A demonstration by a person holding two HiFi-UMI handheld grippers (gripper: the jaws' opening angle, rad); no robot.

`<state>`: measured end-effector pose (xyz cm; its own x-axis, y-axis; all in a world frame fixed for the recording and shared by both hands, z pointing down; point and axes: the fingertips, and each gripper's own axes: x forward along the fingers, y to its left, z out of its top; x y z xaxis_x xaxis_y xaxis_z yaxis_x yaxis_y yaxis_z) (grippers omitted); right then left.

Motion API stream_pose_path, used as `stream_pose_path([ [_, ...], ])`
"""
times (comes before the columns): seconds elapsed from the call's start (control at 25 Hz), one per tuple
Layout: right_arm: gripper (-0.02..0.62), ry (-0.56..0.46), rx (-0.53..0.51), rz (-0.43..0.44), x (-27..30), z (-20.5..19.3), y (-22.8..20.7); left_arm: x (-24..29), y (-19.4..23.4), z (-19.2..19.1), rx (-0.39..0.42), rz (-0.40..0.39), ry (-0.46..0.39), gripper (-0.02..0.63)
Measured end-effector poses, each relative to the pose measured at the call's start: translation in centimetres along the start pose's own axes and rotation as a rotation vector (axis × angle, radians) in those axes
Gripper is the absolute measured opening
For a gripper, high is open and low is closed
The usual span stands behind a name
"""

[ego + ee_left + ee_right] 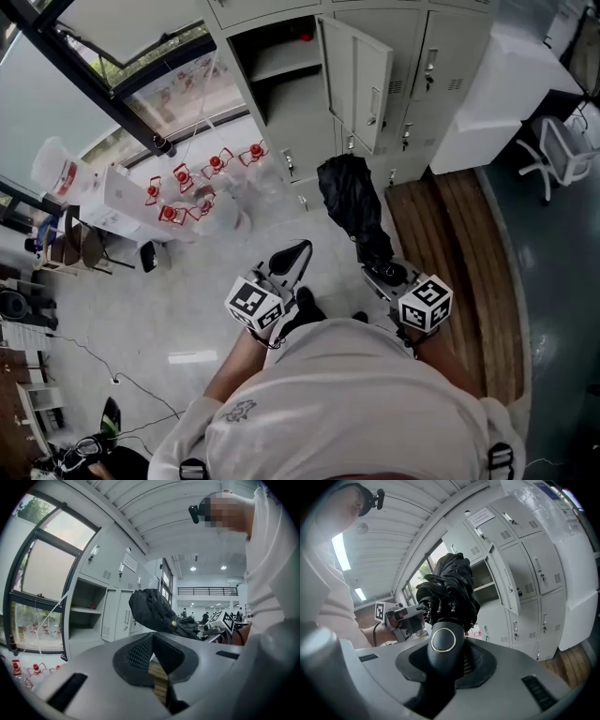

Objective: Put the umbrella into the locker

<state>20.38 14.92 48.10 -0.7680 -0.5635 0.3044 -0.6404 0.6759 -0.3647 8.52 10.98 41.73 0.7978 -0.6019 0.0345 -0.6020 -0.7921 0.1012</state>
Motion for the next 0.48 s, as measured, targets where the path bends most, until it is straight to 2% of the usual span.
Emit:
stream_pose_path([
  [0.12, 0.135, 0.011, 0.004, 0.004, 1.6, 0.2, -0.6, 0.3, 1.6, -0.7, -0.030, 0.004, -0.001, 0.011],
  [0.2, 0.135, 0.010, 0.018, 0.008, 3.2, 0.6, -1.0, 0.2, 2.9, -0.8, -0.023, 0.005, -0.008, 0.011],
  [0.48, 0.135, 0.000, 0.007, 0.000, 11.0, 3.6, -1.2, -2.0, 11.5, 0.4, -0.009, 0.028, -0.044, 0.011],
])
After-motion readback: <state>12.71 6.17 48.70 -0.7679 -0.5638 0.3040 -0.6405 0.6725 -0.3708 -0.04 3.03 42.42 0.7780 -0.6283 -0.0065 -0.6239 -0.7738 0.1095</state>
